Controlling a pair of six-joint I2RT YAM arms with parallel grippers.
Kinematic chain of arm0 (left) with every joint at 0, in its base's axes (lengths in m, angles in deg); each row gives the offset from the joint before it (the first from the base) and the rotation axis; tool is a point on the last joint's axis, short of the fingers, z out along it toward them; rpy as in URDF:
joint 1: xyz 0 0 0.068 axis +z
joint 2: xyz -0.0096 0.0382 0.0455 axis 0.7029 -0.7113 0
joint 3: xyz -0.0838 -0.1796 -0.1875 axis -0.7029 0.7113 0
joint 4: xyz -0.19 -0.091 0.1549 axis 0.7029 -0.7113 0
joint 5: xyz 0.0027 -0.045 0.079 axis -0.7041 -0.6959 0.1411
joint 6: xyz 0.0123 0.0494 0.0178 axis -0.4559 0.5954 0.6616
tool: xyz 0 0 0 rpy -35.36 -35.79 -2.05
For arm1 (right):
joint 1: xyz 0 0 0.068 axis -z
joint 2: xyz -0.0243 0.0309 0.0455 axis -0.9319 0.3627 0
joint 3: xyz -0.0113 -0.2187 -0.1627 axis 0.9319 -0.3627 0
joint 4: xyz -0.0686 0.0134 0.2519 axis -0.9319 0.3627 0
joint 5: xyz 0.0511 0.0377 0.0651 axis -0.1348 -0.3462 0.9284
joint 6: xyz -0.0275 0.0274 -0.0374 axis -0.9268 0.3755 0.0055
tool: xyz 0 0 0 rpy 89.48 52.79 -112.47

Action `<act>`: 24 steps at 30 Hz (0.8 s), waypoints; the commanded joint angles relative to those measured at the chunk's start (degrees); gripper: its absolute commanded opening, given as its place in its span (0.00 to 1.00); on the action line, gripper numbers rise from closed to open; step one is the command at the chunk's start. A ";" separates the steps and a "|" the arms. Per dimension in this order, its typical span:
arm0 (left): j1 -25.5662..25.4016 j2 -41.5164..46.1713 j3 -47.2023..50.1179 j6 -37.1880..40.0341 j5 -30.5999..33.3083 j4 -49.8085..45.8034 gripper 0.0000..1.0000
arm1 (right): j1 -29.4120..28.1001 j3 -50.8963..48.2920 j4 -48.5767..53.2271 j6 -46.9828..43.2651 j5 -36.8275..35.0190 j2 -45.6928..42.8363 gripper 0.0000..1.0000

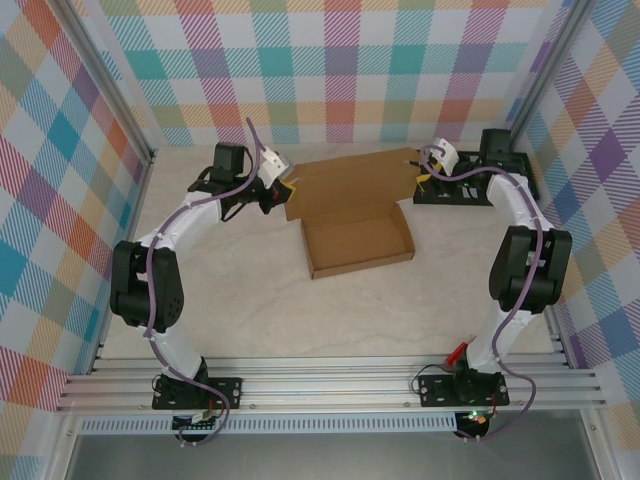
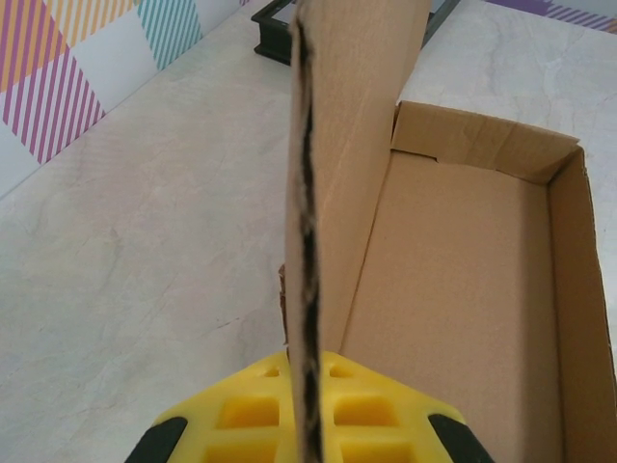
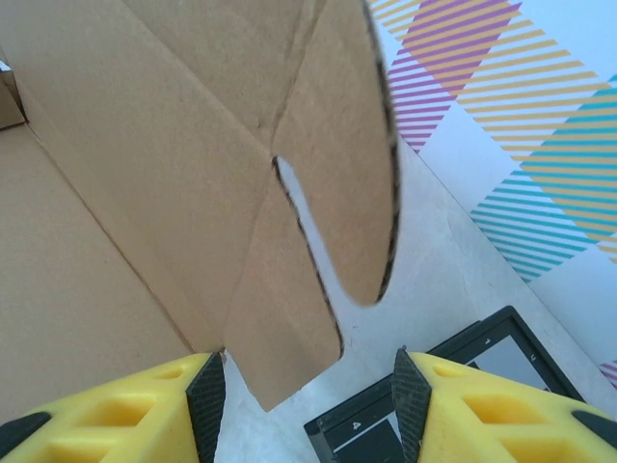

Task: Fold the paper box

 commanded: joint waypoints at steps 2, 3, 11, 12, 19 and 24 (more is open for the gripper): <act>-0.85 2.39 0.49 1.91 -1.90 -0.99 0.00 | 0.11 4.08 2.16 -2.24 4.55 2.43 0.52; -0.96 2.38 0.42 1.78 -1.81 -0.92 0.00 | -0.02 4.60 2.88 -2.52 4.91 2.82 0.51; -1.48 2.03 -0.01 1.39 -1.42 -0.62 0.00 | -1.58 5.07 5.52 -4.66 5.76 4.73 0.41; -1.53 1.94 -0.19 1.39 -1.37 -0.81 0.00 | -2.00 5.12 5.65 -4.63 5.76 4.82 0.38; -2.69 0.11 -2.74 -5.39 5.17 -0.72 0.00 | -4.27 5.03 3.94 1.21 1.26 3.91 0.09; -4.96 -4.04 -9.63 -25.35 19.87 -1.89 0.00 | -6.87 -2.60 -7.83 19.36 -8.56 -1.92 0.00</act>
